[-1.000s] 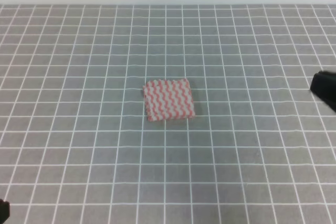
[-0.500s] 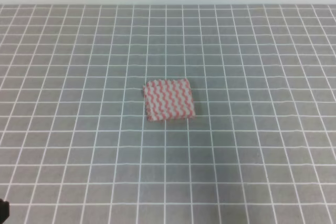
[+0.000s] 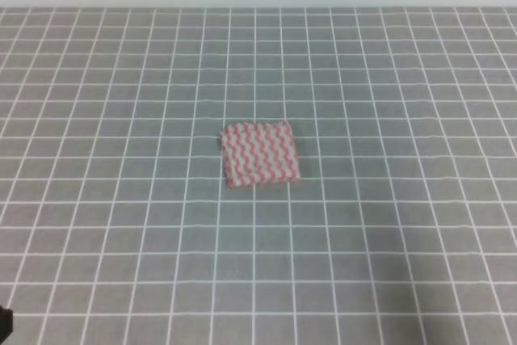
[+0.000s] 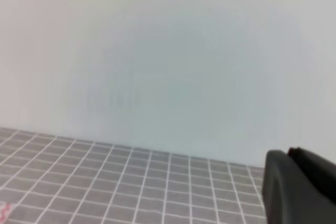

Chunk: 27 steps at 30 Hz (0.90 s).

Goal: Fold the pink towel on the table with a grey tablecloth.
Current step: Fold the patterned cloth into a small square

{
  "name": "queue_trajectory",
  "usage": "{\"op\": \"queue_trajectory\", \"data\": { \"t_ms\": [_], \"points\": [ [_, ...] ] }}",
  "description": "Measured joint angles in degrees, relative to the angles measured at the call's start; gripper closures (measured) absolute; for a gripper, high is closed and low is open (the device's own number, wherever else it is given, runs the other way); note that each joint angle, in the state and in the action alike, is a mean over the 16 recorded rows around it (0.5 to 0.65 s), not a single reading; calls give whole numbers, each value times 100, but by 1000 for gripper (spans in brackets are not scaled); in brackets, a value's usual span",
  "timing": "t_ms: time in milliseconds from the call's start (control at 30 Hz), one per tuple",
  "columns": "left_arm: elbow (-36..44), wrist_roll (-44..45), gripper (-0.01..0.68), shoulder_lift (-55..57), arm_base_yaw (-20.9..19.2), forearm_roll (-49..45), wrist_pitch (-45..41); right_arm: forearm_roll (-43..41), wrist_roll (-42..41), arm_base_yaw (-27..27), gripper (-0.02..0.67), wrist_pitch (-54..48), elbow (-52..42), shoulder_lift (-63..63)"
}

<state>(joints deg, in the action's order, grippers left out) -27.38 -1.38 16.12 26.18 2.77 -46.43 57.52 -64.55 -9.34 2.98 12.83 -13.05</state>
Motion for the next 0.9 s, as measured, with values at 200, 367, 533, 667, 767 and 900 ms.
{"op": "queue_trajectory", "data": {
  "t_ms": [200, 367, 533, 667, 767, 900],
  "points": [
    [-1, 1, 675, 7, 0, -10, 6, 0, 85, 297, 666, 64, -615, 823],
    [0, 0, 675, 7, 0, -12, 1, -1206, 1481, 378, 666, -3, -963, 1137],
    [1, -1, 675, 1, 0, -46, -5, -3085, 3618, 449, 666, -485, -1179, 1253],
    [0, 0, 675, 2, 0, -92, 1, -4611, 5302, 518, 666, -995, -1303, 1344],
    [0, 0, 675, 2, 0, -132, 1, -5554, 6300, 569, 666, -1413, -1323, 1400],
    [1, -1, 675, -4, 0, -183, -4, -5886, 6607, 614, 666, -1807, -1318, 1411]
  ]
}}
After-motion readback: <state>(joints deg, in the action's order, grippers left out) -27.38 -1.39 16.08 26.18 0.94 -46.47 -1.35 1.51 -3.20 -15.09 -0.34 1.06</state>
